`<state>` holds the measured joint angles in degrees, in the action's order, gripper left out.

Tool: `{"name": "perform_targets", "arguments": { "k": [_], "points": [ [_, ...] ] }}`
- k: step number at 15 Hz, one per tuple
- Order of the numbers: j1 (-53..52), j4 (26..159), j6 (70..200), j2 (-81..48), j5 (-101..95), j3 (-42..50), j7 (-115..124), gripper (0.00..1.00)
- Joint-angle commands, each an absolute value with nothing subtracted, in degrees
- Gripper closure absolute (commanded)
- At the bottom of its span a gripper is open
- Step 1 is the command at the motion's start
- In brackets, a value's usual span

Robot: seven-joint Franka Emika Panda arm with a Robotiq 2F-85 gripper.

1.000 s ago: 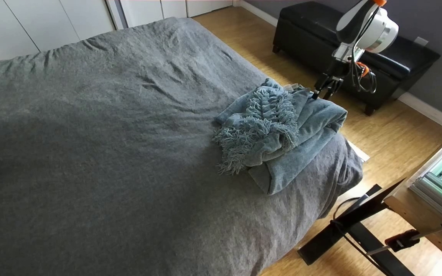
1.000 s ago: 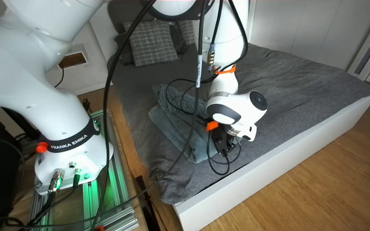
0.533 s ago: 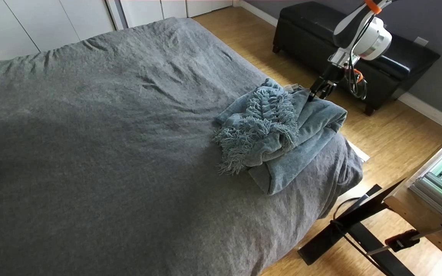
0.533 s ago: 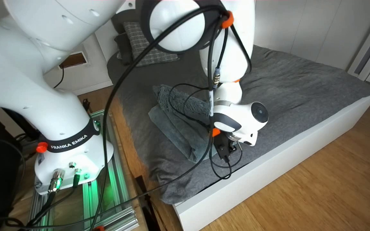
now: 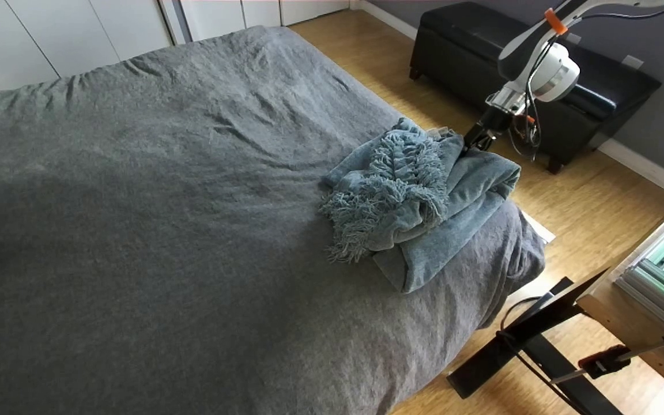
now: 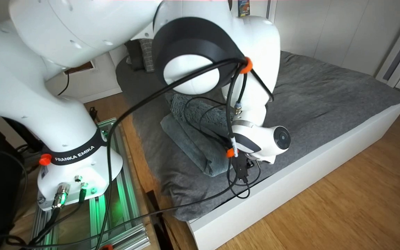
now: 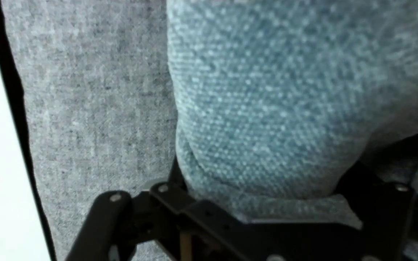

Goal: Fold the throw blanket in half

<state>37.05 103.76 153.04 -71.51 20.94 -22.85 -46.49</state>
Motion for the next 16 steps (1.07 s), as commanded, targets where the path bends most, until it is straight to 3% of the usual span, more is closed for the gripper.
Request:
{"name": "perform_targets", "arguments": {
  "k": [1, 5, 10, 14, 16],
  "points": [
    [37.41, 99.94, 148.31, -74.86, 19.54, -23.6, -47.26, 0.17],
    [36.64, 99.89, 145.71, -73.2, 20.78, -23.2, -45.99, 0.49],
    [38.68, 103.37, 144.98, -67.98, 22.11, -24.75, -47.3, 0.79],
    [40.47, 105.7, 144.86, -63.66, 22.97, -25.91, -48.32, 0.93],
    [42.18, 106.12, 146.33, -62.46, 23.88, -26.89, -49.5, 0.92]
  ]
}}
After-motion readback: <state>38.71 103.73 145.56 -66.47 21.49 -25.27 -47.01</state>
